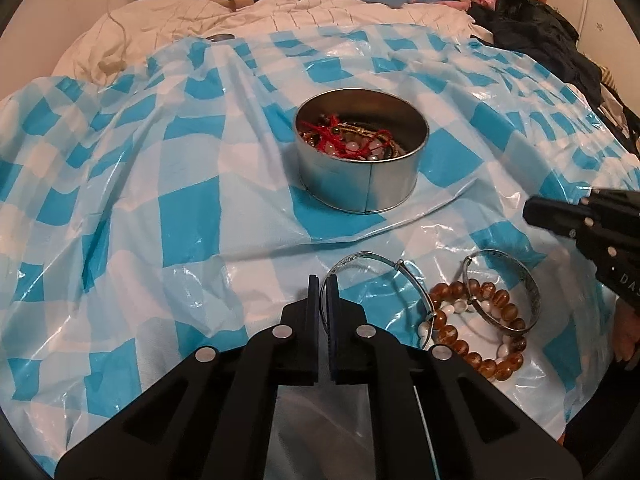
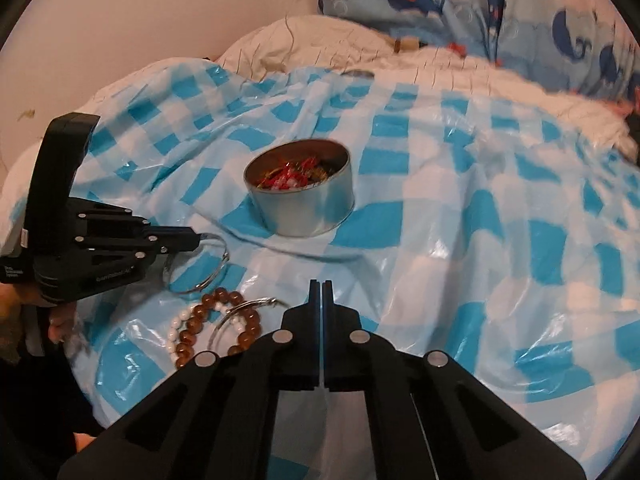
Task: Organize jewelry
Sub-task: 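Grasp a silver hoop bangle with the left tool while the right tool grasps an engraved silver bangle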
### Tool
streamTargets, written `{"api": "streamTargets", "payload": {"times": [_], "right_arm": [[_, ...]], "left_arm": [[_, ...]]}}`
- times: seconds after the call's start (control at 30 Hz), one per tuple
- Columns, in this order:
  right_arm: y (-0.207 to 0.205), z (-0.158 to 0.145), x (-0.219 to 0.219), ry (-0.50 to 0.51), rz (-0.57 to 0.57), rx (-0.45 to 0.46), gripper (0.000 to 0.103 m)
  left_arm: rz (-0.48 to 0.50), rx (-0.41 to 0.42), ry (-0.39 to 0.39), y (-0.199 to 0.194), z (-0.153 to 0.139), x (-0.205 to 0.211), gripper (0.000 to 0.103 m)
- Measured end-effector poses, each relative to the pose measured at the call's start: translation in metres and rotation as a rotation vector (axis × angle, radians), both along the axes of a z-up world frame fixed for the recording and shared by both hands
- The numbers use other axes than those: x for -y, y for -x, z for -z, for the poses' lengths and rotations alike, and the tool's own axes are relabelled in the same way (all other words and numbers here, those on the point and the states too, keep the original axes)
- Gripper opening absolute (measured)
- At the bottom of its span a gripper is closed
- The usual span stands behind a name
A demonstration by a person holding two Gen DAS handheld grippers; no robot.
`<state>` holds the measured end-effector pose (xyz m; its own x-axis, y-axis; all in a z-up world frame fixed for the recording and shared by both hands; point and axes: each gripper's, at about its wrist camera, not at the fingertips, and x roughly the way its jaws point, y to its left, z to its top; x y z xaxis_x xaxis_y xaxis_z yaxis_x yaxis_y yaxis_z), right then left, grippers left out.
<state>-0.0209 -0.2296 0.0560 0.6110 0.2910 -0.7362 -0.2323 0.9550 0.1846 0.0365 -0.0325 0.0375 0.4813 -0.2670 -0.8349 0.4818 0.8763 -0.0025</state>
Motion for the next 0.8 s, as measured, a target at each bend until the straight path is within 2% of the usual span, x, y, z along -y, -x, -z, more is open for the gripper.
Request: {"api": "streamTargets", "payload": {"times": [0.07,0.23,0.3,0.37,0.4,0.5,0.63,0.8], "right_arm": [[-0.003,0.004,-0.001,-0.025,-0.011,-0.036,0.002],[-0.005,0.016,-0.009,0.004,-0.024,-0.090,0.002],[-0.004,0.018,-0.012,0.005,-0.030,-0.103,0.005],[-0.003,0.019,-0.014,0.010,-0.032,-0.101,0.043],[-0.002,0.018,-0.015,0.011,-0.034,-0.093,0.046],[-0.002,0.020,-0.019,0.032,-0.051,-0.093,0.044],[-0.001,0.022,-0.021,0.048,-0.067,-0.100,0.021],[0.001,0.020,-0.026,0.095,-0.087,-0.069,0.011]], "left_arm": [[-0.002,-0.009,-0.011,-0.001,0.004,0.000,0.003],[0.003,-0.017,-0.026,0.000,0.008,0.003,0.003],[0.004,-0.019,-0.028,0.000,0.008,0.003,0.003],[0.003,-0.020,-0.029,0.000,0.009,0.003,0.003],[0.003,-0.021,-0.030,0.000,0.009,0.003,0.003],[0.003,-0.021,-0.030,0.000,0.009,0.003,0.003],[0.002,-0.020,-0.030,0.000,0.009,0.003,0.003],[0.003,-0.021,-0.030,0.000,0.010,0.003,0.003]]}}
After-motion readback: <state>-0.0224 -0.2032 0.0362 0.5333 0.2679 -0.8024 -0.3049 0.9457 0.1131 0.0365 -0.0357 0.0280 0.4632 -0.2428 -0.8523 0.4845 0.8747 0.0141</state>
